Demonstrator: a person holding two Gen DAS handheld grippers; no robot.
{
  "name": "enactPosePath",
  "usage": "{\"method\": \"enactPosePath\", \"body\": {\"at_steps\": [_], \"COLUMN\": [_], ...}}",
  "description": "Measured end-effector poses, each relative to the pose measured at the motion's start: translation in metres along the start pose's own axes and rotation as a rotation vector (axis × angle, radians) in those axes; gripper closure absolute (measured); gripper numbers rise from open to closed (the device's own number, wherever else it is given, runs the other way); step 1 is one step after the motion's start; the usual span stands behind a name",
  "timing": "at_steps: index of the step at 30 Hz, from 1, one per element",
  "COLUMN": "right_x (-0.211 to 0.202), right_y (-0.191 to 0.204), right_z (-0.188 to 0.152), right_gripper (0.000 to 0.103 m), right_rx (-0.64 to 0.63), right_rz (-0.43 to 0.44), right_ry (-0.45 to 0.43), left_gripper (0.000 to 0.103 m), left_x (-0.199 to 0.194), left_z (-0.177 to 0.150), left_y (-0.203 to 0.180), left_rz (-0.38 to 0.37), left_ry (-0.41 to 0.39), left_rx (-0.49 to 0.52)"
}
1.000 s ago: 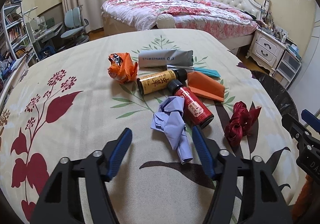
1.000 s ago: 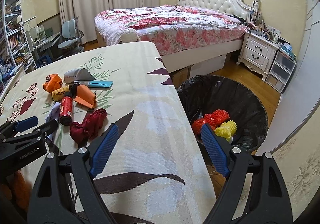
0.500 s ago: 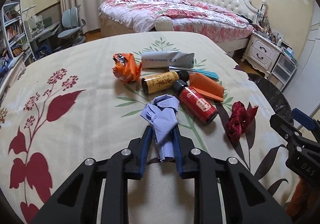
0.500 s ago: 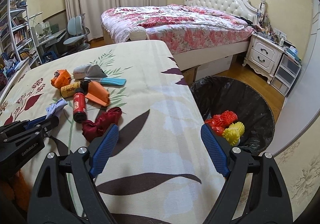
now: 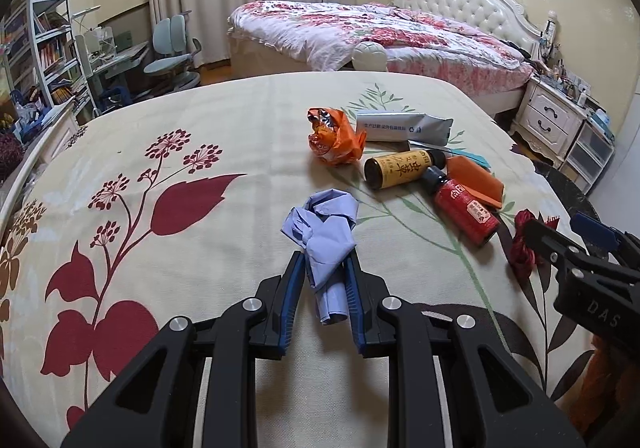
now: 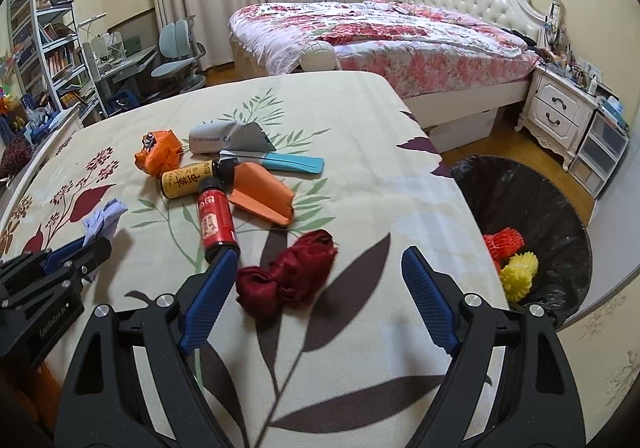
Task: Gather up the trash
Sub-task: 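Grasp the lavender cloth with the left tool while the right tool grasps the dark red wrapper, then carry the cloth and wrapper over the bin and open both tools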
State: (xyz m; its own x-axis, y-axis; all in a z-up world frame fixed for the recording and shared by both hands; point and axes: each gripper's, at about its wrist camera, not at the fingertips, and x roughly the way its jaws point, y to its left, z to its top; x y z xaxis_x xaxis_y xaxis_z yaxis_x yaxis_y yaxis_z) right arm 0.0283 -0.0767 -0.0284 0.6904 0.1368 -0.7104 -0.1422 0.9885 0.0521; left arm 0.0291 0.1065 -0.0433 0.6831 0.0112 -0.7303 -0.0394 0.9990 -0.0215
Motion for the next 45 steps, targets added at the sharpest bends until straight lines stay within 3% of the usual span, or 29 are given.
{"method": "enactPosePath", "body": {"at_steps": [10, 24, 34, 45], "right_x": [0.008, 0.012, -0.005, -0.035], "right_y": [-0.013, -0.01, -0.025, -0.08], "right_z": [-0.01, -0.011, -0.01, 0.003], "right_gripper": [0.025, 0.071, 0.072, 0.072], "right_rx": [0.005, -0.036, -0.017, 0.049], "right_rz": [-0.048, 0.014, 0.01, -0.094], "right_ry": [0.069, 0.079, 0.042, -0.051], "left_gripper": [0.079, 0.079, 0.079, 0.079], "left_x": [0.001, 0.004, -0.006, -0.016], "left_z": [-0.001, 0.0, 0.006, 0.027], "left_y": [0.002, 0.002, -0.01, -0.069], "left_rz": [-0.012, -0.008, -0.037, -0.145], "left_ry": [0.001, 0.002, -0.038, -0.098], "left_rx": [-0.011, -0.009, -0.01, 0.068]}}
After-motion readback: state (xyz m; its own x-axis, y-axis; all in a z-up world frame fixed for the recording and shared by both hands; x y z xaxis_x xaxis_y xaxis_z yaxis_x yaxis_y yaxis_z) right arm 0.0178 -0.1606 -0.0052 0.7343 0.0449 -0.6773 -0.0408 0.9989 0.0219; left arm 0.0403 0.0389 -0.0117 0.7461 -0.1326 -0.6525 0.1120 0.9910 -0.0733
